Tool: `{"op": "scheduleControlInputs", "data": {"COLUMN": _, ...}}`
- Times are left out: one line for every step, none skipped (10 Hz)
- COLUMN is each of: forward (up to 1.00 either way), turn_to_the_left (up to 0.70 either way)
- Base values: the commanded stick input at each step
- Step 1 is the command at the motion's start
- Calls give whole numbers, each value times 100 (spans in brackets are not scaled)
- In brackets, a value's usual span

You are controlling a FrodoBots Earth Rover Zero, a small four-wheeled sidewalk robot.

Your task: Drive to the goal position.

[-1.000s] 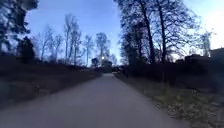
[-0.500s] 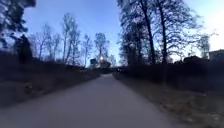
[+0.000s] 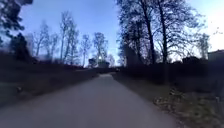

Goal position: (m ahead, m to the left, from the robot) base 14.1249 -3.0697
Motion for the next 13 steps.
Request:
{"op": "scheduleControlInputs", "data": {"forward": 100, "turn_to_the_left": 0}}
{"op": "scheduleControlInputs", "data": {"forward": 100, "turn_to_the_left": 0}}
{"op": "scheduleControlInputs", "data": {"forward": 100, "turn_to_the_left": 0}}
{"op": "scheduleControlInputs", "data": {"forward": 100, "turn_to_the_left": 0}}
{"op": "scheduleControlInputs", "data": {"forward": 100, "turn_to_the_left": 0}}
{"op": "scheduleControlInputs", "data": {"forward": 100, "turn_to_the_left": 0}}
{"op": "scheduleControlInputs", "data": {"forward": 100, "turn_to_the_left": 40}}
{"op": "scheduleControlInputs", "data": {"forward": 100, "turn_to_the_left": 30}}
{"op": "scheduleControlInputs", "data": {"forward": 100, "turn_to_the_left": 21}}
{"op": "scheduleControlInputs", "data": {"forward": 100, "turn_to_the_left": 12}}
{"op": "scheduleControlInputs", "data": {"forward": 100, "turn_to_the_left": 2}}
{"op": "scheduleControlInputs", "data": {"forward": 100, "turn_to_the_left": 0}}
{"op": "scheduleControlInputs", "data": {"forward": 100, "turn_to_the_left": 0}}
